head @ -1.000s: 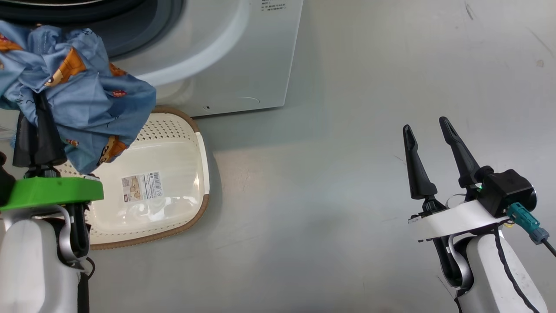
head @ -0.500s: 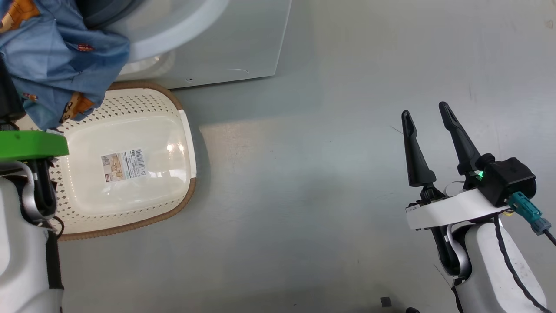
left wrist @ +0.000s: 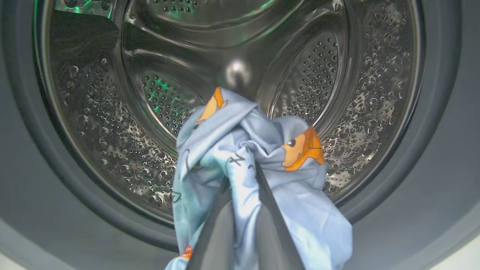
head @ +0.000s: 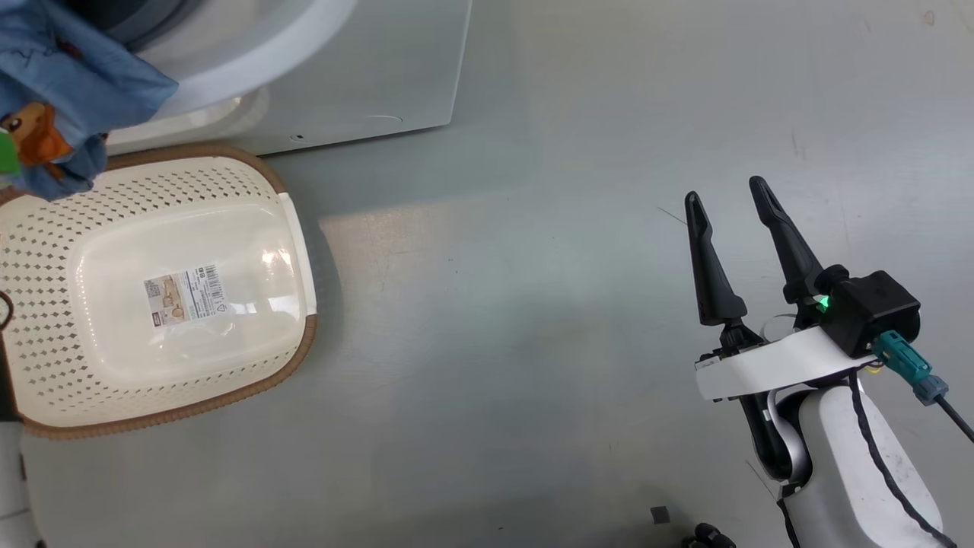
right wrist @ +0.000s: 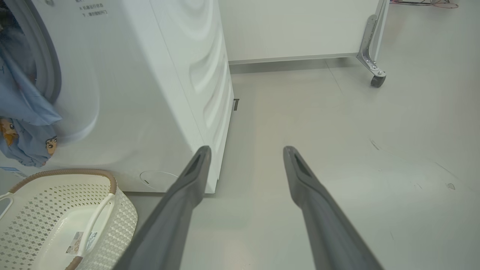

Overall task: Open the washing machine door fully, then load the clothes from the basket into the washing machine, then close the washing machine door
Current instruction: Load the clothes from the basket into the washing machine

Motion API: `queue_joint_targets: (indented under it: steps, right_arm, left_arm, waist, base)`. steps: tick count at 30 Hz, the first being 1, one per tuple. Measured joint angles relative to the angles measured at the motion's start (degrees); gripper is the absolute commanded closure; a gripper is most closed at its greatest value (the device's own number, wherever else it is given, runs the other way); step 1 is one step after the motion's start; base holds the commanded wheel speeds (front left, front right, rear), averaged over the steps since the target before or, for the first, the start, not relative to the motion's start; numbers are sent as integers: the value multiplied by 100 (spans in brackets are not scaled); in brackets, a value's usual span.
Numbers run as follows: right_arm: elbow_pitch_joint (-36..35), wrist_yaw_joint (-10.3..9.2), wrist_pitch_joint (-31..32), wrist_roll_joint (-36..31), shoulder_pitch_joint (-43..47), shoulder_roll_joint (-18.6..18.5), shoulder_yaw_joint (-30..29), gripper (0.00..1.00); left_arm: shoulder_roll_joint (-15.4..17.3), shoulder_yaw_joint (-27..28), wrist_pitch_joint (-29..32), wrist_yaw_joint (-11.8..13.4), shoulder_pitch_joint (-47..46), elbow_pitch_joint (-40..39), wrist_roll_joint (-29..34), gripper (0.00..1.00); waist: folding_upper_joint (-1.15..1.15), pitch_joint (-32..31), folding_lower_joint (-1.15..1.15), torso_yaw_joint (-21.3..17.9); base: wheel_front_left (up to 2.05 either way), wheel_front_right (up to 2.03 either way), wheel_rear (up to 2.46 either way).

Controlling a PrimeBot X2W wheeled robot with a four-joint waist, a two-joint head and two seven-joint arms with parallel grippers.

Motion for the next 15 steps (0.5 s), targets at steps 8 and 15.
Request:
queue_joint_targets:
  steps: [8, 15]
  right_arm:
    - [29, 1, 0, 49, -37, 22, 49, 0]
    - [11, 1, 0, 101, -94, 32, 59, 0]
  left_arm:
    - [299, -57, 499, 0, -765, 368, 13, 100]
    - [480, -165, 932, 0, -1204, 671, -38, 100]
  waist:
    - [0, 113, 0, -156]
    - [0, 295, 0, -258]
  base:
    - [0, 0, 0]
    - [0, 0, 0]
